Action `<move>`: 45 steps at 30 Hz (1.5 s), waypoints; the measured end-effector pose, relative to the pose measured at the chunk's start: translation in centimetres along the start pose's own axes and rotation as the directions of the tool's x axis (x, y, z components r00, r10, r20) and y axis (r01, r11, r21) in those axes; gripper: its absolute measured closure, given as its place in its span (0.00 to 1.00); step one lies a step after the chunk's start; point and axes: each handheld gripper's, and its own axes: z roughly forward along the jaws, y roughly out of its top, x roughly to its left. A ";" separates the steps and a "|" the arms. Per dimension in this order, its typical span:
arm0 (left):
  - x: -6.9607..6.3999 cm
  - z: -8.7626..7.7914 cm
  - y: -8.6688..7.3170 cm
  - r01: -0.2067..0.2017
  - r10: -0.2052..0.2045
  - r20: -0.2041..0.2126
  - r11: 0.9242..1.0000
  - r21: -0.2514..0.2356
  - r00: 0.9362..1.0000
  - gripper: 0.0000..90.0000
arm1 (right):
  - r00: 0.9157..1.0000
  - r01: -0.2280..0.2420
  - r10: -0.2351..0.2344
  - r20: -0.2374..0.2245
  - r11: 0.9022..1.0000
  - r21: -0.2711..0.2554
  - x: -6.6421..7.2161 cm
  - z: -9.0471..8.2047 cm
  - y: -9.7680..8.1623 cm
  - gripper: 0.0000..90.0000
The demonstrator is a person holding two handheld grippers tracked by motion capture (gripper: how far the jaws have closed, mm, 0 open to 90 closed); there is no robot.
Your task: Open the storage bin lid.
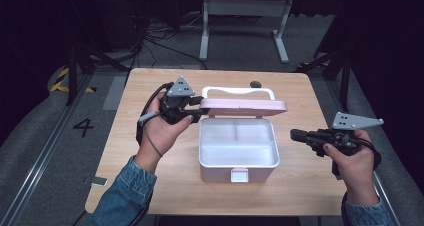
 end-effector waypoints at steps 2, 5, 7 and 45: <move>0.5 0.2 0.4 0.008 -0.008 0.008 1.000 -0.004 1.000 0.71 | 1.000 -0.002 0.002 0.012 1.000 0.000 -0.1 -0.4 -0.2 0.97; 1.0 0.4 0.7 0.027 -0.026 0.023 1.000 -0.007 0.999 0.72 | 1.000 -0.011 0.011 0.027 1.000 0.001 -0.2 -0.9 -0.6 0.97; 1.2 0.5 0.8 0.034 -0.033 0.032 0.999 -0.016 0.999 0.72 | 0.999 -0.013 0.013 0.040 1.000 0.004 -0.2 -1.2 -0.8 0.97; 7.9 6.6 2.0 0.143 -0.142 0.020 0.988 -0.055 0.990 0.82 | 0.992 -0.073 0.069 0.103 0.997 0.038 -1.2 -2.2 -3.0 0.96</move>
